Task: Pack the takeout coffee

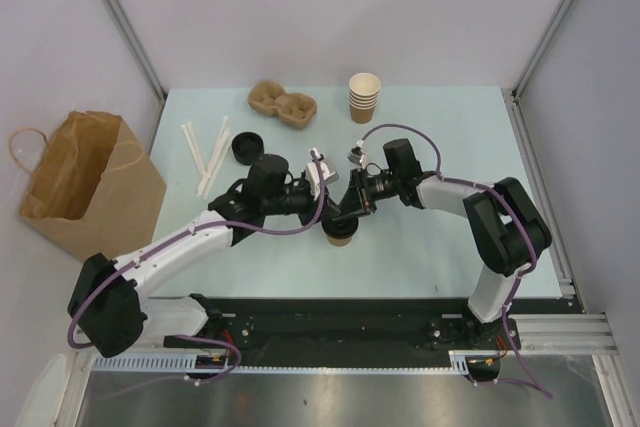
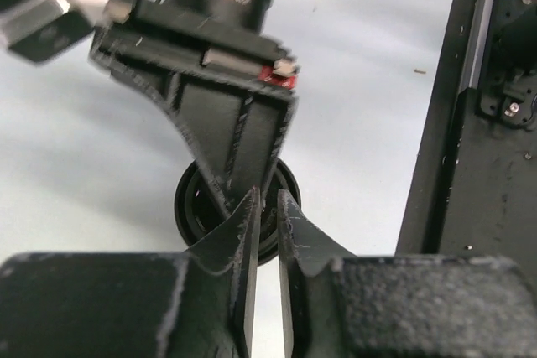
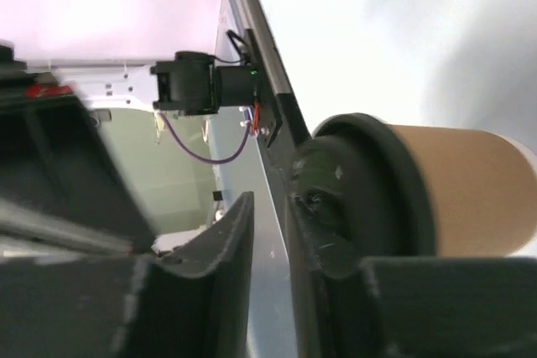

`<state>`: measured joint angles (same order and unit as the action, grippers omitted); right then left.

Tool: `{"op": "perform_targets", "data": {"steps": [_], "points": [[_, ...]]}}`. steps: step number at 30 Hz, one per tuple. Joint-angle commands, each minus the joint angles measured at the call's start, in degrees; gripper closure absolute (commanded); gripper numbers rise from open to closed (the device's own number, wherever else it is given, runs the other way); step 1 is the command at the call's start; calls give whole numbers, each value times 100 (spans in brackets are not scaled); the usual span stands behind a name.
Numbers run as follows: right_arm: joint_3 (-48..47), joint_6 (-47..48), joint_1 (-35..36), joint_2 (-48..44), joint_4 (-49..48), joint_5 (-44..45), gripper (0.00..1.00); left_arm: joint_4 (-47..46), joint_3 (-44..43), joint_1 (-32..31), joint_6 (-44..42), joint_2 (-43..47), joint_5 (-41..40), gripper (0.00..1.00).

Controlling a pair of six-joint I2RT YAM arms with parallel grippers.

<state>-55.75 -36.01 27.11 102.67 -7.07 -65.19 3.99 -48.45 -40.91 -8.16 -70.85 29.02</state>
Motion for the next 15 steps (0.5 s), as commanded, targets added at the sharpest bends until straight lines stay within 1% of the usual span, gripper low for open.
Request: {"op": "perform_targets", "data": {"steps": [1,2,3,5,8,9,10,11,12,13,15], "points": [[-15,-380,48,-581,-707,-64,71,392,-332,337,578,98,306,80],[-33,-424,40,-634,-734,-90,68,427,-350,442,614,106,350,80],[-59,-494,31,-678,-752,-134,68,427,-341,469,623,106,464,78],[-103,-556,5,-783,-743,-161,68,471,-315,469,527,98,552,77],[-190,-303,-188,-941,-367,-47,68,637,-393,426,413,-121,325,77],[-261,-49,-285,-968,366,145,68,690,-428,408,351,-200,272,76],[-348,615,-312,-986,738,277,68,734,-507,382,264,-297,123,76],[-515,917,-329,-1012,1195,409,69,744,-534,329,228,-411,78,75],[-586,1164,-338,-1056,1800,776,69,778,-560,285,175,-473,26,74],[-639,1549,-338,-1082,1997,962,70,796,-604,224,79,-535,-149,74],[-762,1781,-338,-1100,2401,1366,71,823,-631,92,0,-684,-255,73]]}}
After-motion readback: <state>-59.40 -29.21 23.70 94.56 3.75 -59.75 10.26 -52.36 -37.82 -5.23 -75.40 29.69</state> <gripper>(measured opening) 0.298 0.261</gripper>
